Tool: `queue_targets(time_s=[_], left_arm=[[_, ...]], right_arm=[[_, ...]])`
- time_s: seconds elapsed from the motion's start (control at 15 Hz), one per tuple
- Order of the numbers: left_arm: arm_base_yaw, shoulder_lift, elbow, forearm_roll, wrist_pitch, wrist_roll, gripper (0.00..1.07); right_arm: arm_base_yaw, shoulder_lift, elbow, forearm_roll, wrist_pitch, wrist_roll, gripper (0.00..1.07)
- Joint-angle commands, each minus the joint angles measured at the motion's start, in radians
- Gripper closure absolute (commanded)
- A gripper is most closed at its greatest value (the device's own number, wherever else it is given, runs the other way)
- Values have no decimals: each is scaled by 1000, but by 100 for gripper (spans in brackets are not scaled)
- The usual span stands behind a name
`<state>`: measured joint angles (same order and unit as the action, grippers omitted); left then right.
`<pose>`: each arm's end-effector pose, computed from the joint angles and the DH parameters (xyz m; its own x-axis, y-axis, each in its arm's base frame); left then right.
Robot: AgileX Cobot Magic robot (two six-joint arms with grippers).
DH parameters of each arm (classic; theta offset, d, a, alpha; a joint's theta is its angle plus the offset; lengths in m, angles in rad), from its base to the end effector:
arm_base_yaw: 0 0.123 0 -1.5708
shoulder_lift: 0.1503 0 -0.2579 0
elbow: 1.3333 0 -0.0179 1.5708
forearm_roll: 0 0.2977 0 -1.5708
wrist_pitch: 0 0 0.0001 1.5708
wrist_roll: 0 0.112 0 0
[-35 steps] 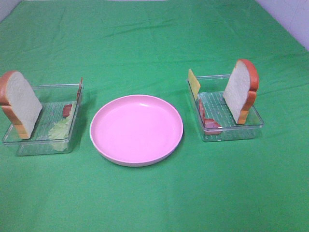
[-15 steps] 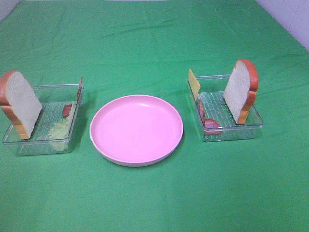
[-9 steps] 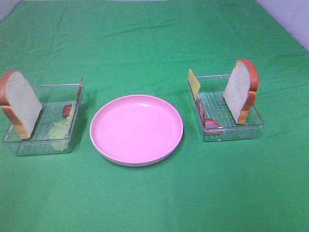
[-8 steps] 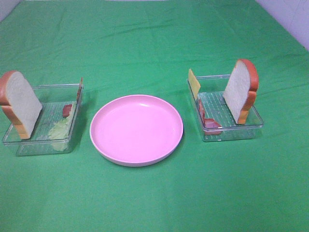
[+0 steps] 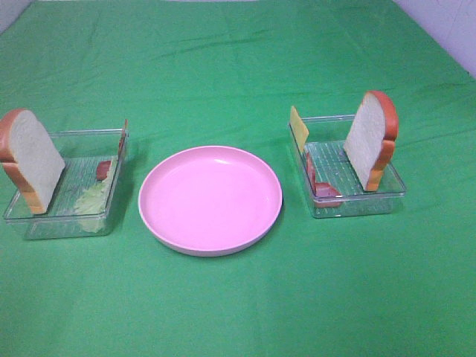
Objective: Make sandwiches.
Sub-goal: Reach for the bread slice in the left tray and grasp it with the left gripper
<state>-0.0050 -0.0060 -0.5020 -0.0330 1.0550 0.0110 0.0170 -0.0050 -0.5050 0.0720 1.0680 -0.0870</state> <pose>0.0815 -0.0036 0.2921 -0.4437 -0.0031 -0.8962 0.0284 0.9994 -0.0175 0.0804 0.0084 0.2919 -0.4481 -0.0598 -0.8920 -0.0967 0.9951 -0.0181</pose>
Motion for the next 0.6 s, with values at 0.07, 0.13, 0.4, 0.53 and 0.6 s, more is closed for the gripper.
queue_targets(time_s=[0.07, 0.13, 0.4, 0.53, 0.6], left_arm=[[4, 6, -35, -35, -30, -11, 44], [4, 18, -46, -48, -38, -11, 44], [4, 406, -151, -81, -78, -11, 39], [4, 580, -210, -81, -78, -11, 39], [4, 683, -257, -81, -78, -11, 39]], right_arm=[[-4, -15, -1, 1, -9, -14, 32], [-4, -15, -1, 1, -9, -14, 32], [-4, -15, -1, 1, -9, -14, 32], [-4, -15, -1, 1, -9, -14, 32], [-4, -15, -1, 1, -9, -14, 32]])
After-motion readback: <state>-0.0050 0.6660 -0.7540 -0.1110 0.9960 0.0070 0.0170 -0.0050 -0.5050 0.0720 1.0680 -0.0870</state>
